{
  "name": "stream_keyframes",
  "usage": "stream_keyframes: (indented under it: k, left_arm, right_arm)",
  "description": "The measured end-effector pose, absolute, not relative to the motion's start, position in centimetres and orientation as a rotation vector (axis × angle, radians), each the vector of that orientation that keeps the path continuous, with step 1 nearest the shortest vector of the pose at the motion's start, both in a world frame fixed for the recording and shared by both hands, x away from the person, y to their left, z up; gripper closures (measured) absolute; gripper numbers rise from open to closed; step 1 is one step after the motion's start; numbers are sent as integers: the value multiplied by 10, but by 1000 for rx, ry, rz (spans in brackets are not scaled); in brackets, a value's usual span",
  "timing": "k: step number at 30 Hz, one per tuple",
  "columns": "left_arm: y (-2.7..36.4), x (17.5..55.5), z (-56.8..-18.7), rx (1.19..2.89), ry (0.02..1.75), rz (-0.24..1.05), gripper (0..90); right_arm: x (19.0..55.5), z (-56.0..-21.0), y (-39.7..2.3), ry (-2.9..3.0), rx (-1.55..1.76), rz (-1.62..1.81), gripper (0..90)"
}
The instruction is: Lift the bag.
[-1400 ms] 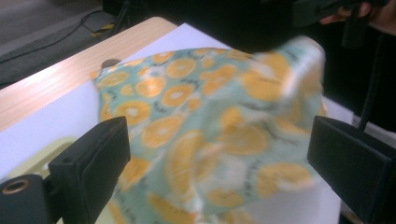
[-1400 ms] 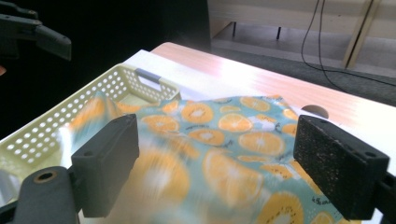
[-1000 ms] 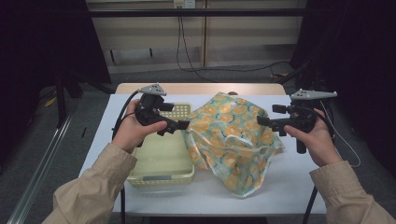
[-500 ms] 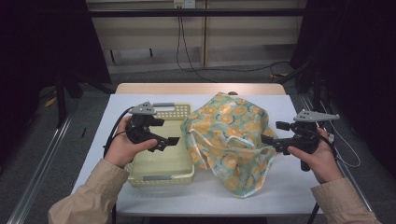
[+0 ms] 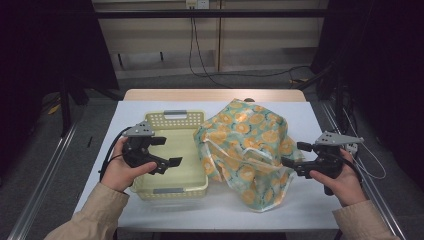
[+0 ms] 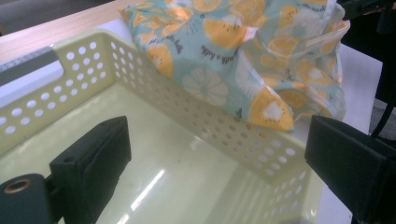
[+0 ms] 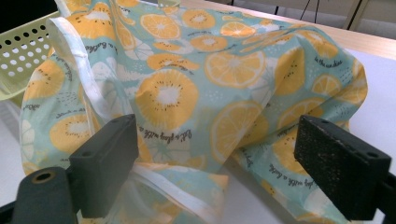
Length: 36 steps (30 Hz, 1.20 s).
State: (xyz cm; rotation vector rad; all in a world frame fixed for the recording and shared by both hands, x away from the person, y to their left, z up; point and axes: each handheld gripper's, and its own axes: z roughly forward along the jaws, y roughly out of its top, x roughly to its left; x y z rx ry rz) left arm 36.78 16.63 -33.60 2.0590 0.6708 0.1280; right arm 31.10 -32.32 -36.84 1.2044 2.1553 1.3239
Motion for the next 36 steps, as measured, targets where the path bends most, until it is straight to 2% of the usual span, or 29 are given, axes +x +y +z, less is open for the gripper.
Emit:
stream_keyframes:
  k: [21,36]
  left_arm:
    - [207,346,-358,2041,723,159,68]
    - [221,333,-370,2024,756,167,68]
  right_arm:
    - [296,-393,-335,2158,1210,1277,143]
    - [285,-414,-344,2151,1237,1240,141]
